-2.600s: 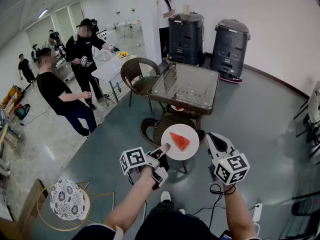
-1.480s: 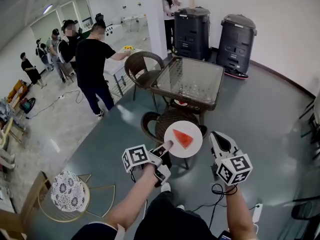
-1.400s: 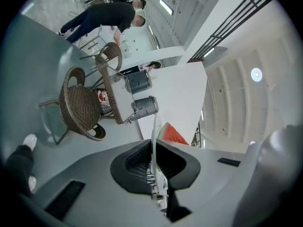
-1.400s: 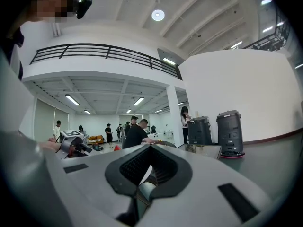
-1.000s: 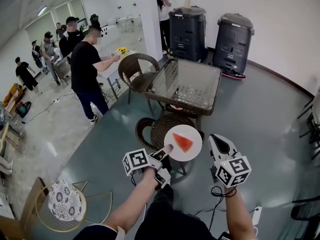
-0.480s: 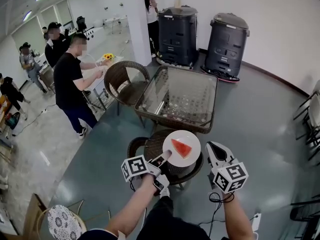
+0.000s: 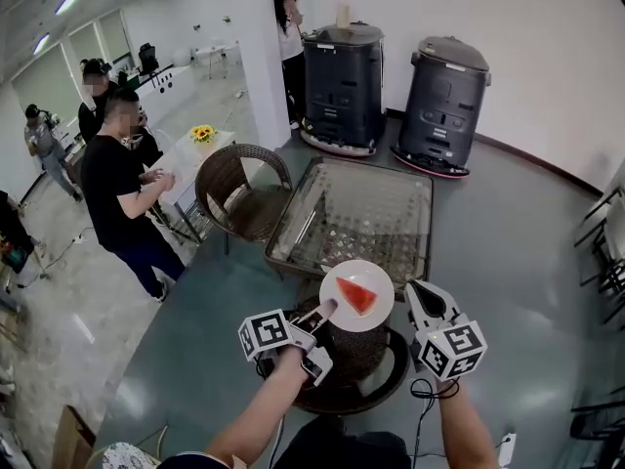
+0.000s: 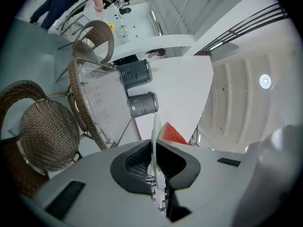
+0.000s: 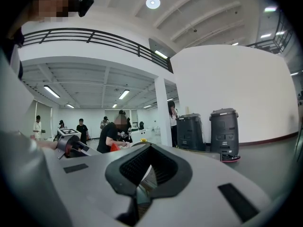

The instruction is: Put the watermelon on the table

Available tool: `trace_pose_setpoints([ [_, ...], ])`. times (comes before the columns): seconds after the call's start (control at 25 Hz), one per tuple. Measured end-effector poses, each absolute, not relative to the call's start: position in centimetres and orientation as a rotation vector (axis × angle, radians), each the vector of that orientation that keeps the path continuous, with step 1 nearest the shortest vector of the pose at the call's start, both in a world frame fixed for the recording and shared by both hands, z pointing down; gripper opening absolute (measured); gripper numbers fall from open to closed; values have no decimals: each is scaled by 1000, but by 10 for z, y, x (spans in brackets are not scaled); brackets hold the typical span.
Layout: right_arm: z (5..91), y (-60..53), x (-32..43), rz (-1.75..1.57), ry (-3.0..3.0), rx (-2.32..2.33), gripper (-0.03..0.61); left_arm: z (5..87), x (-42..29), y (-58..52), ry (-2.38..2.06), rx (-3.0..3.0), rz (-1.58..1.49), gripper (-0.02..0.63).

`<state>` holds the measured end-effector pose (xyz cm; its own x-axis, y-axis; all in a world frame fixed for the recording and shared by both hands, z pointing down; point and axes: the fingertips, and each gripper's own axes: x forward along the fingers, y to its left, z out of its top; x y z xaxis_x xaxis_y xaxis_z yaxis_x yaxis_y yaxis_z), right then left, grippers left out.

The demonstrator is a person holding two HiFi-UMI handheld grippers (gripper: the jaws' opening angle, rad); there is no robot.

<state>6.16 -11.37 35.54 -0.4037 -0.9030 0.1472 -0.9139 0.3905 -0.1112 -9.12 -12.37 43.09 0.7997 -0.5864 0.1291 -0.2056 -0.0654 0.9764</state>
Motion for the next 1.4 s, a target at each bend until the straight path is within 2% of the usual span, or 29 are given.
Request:
trace_pose_setpoints([
  [0.44,364,-159,63,272,-2557,1648,2,435,-95,-172,-677,1632,-343,21],
  [0.72,366,-189,91,103,-2577,1573,2,447,-63,-191,-720,1596,-385,21],
  [1.08,379,-235,117,146,-2651,1484,2,462,-38,-218,-805,1555,-424,21],
  [1.4,419,-243,114,178,-2626,1438,2,527,-36,-251,-837,1538,-407,21],
])
